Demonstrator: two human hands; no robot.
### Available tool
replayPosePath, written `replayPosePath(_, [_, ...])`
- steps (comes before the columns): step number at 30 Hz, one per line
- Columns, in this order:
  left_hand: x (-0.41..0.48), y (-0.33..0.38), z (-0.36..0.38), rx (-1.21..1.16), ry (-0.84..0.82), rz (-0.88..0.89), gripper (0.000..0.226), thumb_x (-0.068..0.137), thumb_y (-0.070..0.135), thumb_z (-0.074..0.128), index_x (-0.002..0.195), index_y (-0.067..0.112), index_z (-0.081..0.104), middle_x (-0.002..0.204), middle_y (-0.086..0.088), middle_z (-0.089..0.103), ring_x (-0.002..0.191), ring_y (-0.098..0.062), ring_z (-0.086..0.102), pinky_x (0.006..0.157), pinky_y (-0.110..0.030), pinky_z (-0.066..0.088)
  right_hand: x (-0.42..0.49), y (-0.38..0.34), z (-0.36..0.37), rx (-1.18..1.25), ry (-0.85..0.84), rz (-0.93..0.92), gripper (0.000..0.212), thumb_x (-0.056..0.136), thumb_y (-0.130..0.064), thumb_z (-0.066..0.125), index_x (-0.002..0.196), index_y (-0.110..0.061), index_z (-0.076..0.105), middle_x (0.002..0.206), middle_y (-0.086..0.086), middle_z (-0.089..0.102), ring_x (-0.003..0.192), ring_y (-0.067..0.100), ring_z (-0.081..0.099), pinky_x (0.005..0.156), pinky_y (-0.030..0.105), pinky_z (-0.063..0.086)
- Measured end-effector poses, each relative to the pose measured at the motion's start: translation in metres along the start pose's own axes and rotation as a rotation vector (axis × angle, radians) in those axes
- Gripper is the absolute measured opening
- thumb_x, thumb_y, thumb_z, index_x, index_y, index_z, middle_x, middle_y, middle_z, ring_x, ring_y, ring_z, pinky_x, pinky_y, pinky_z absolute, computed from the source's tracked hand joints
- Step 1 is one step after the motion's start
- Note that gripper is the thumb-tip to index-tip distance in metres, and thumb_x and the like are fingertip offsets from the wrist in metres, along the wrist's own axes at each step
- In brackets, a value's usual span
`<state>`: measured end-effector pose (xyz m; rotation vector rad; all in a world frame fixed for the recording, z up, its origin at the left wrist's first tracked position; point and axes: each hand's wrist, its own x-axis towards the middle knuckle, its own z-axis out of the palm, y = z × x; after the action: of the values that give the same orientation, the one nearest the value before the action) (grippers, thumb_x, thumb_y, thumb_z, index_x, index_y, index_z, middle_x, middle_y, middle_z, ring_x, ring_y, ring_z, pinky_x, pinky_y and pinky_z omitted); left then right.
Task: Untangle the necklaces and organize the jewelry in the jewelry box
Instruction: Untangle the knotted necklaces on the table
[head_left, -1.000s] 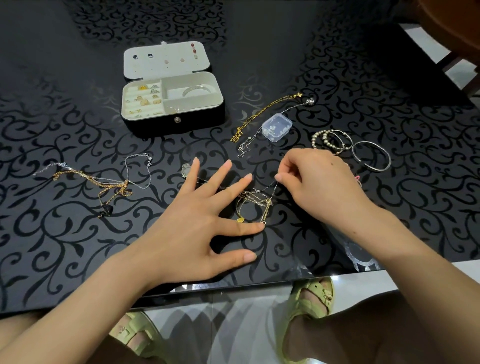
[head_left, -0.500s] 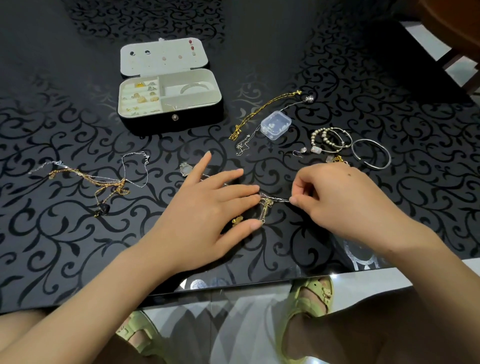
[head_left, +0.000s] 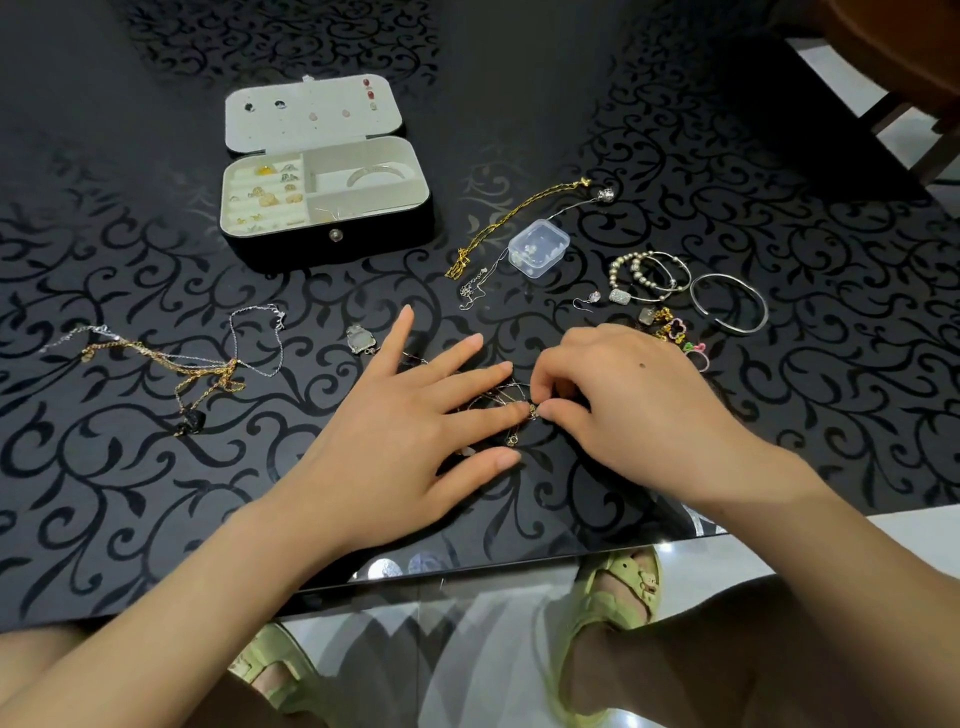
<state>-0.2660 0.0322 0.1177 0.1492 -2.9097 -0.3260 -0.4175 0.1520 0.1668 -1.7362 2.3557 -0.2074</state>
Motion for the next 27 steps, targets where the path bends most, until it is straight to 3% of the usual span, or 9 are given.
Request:
replayPosePath(7, [-0.0008,-0.0012,-0.001,-0.001,0.009,-0.018,0.047,0.095,0.052,0.033,0.121,0.027,0.063,0.134,0.005,0.056,0.134,-0.021,0.04,0.112,-0.062,0.012,-0.0019,0.0009,-0.0011,-0.003,-0.084,-0.01,0.014,0.094,-0.027,0.047,0.082,-0.032,0.045,0.087,-0.014,0.042,0.095,0.01,0.046,0.075,0.025,0.031])
replayPosePath(13, [-0.001,-0.001,-0.0002,0.014,0.02,-0.011,0.049,0.095,0.051,0.033,0.121,0.023,0.064,0.132,0.003,0.057,0.133,-0.022,0.042,0.111,-0.063,0.013,-0.0033,0.0008,-0.0022,0.028,-0.139,-0.007,0.016,0.092,-0.025,0.049,0.078,-0.031,0.047,0.077,-0.015,0.039,0.087,0.007,0.039,0.077,0.025,0.03])
replayPosePath(19, [-0.0014,0.0006,-0.0018,0.036,0.036,0.005,0.048,0.095,0.051,0.034,0.121,0.023,0.064,0.132,-0.001,0.057,0.134,-0.025,0.041,0.111,-0.063,0.014,-0.0037,0.0017,-0.0031,0.112,-0.072,0.062,0.014,0.091,-0.028,0.052,0.081,-0.027,0.062,0.081,-0.013,0.054,0.087,0.011,0.053,0.082,0.031,0.043])
replayPosePath(27, [-0.0022,0.001,-0.0036,0.041,0.035,0.014,0.04,0.095,0.048,0.037,0.116,0.029,0.066,0.13,-0.003,0.059,0.133,-0.028,0.042,0.11,-0.063,0.016,0.0053,-0.0059,0.003,0.173,-0.05,0.09,0.01,0.087,-0.031,0.056,0.078,-0.029,0.06,0.08,-0.011,0.058,0.083,0.009,0.052,0.078,0.03,0.044])
